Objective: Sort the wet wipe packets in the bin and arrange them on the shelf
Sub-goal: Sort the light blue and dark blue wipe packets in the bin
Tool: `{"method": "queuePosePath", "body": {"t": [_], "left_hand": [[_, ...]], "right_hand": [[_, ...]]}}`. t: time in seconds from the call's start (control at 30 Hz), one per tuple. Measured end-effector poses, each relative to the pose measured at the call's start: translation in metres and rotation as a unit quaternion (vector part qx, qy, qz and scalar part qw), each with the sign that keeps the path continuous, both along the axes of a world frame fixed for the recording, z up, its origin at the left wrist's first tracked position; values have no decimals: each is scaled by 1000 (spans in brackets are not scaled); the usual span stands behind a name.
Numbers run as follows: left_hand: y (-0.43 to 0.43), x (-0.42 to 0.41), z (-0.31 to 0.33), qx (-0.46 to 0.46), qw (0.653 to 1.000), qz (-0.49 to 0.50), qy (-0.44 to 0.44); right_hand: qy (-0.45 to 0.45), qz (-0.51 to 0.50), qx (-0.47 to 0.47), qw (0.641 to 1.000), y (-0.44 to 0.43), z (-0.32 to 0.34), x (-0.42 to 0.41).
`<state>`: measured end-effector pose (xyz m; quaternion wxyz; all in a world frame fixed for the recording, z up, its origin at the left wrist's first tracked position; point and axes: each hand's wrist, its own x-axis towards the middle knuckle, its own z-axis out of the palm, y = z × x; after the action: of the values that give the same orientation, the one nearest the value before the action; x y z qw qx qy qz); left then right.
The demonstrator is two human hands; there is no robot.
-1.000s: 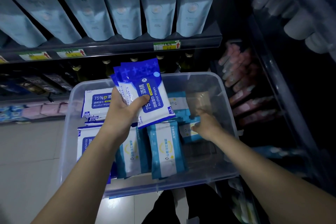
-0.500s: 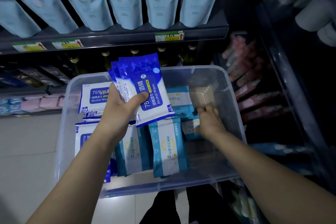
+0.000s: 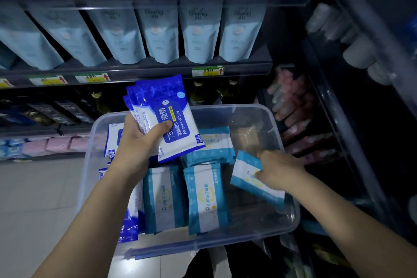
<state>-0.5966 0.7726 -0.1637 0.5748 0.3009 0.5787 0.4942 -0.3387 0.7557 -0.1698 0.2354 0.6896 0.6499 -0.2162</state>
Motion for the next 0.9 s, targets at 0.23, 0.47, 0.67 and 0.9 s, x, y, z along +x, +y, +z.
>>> {"method": "queuePosePath", "body": {"t": [0.23,0.47,0.67,0.9], "left_hand": [[2,-15,17,15,999,42,-10],[-8,-28,20,19,998,64,-14],[-16,-40,15,15,996,84,-14],[-17,-47,10,10,996,87,-5]], "right_hand": [[338,-256,111,899,16,27,-2],[608,-505,8,612,16,2,-47],[636,-550,-27,541,24,-25,-61],[422,-423,107,795,23,-67,-60]]}}
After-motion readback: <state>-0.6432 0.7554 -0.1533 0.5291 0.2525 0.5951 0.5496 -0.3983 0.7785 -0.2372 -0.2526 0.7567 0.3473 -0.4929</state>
